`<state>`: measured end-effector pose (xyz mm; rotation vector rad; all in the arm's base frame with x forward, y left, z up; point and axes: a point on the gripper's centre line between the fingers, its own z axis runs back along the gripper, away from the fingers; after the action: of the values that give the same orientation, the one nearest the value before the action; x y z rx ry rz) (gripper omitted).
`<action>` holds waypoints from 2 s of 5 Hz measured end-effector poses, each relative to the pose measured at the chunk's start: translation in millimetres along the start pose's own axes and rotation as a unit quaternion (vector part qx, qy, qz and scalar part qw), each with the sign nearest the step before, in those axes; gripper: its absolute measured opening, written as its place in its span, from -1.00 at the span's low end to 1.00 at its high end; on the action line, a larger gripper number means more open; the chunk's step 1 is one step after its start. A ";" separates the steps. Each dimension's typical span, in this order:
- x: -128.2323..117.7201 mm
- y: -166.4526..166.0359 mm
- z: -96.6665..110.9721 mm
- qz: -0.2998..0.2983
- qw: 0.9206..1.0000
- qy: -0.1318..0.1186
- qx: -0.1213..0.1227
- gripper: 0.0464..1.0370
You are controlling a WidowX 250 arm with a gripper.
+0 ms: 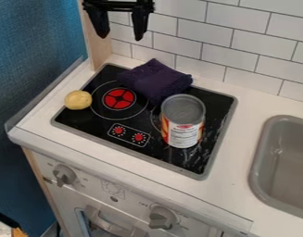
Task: Move the can to the upper right side of the stove
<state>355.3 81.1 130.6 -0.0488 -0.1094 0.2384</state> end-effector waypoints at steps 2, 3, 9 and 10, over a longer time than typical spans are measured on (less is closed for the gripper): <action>-28.2 -12.5 -17.5 0.003 1.000 0.020 -0.001 0.93; -44.0 -28.5 -9.0 -0.013 1.000 -0.002 -0.001 0.93; -115.1 -78.0 -111.4 -0.168 0.984 0.054 0.014 0.93; -101.1 -82.8 -122.6 -0.154 0.987 0.053 0.015 0.93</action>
<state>290.9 -27.7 3.6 -0.0144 -0.0070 -0.0718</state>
